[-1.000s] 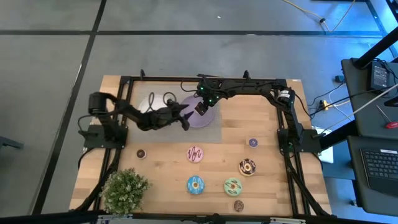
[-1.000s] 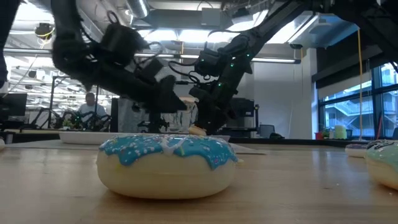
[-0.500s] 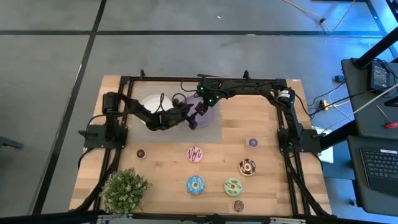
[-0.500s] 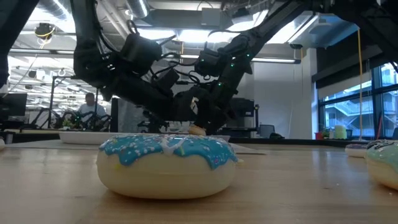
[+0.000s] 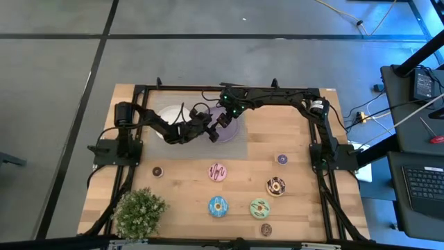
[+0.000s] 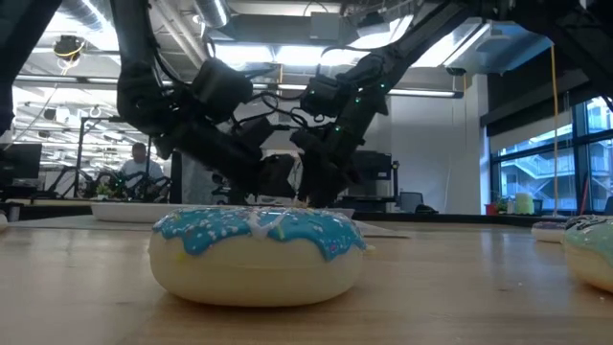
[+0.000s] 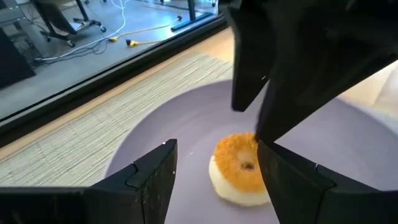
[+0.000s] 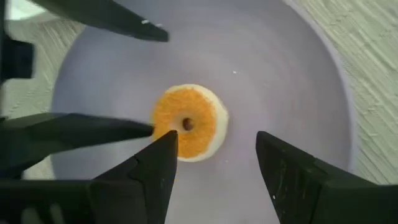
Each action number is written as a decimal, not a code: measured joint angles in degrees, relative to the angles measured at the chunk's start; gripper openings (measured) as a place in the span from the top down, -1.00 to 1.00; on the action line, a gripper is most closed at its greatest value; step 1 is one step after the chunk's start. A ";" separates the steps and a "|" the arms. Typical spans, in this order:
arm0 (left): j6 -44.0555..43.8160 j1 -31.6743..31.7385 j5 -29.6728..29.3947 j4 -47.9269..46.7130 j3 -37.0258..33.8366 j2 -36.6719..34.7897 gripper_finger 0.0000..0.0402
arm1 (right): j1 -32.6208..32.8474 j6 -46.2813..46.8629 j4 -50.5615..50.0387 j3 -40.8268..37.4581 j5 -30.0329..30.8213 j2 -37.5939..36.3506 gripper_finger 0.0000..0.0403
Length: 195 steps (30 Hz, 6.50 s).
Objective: Pick & Place donuts
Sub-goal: Put the small blue donut on the purple plate
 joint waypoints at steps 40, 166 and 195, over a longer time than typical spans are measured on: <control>3.37 0.54 20.14 -33.95 -0.15 -45.08 -0.09 | 14.32 31.72 -29.05 -37.06 6.48 -44.92 -0.08; -1.71 0.16 22.69 -46.68 -0.09 -46.08 -0.09 | 2.85 -6.36 -3.24 -5.97 6.28 -4.96 -0.11; 3.01 -3.75 3.17 -6.07 0.42 -5.06 -0.09 | 2.56 -1.59 -2.59 -5.97 4.03 -4.96 -0.12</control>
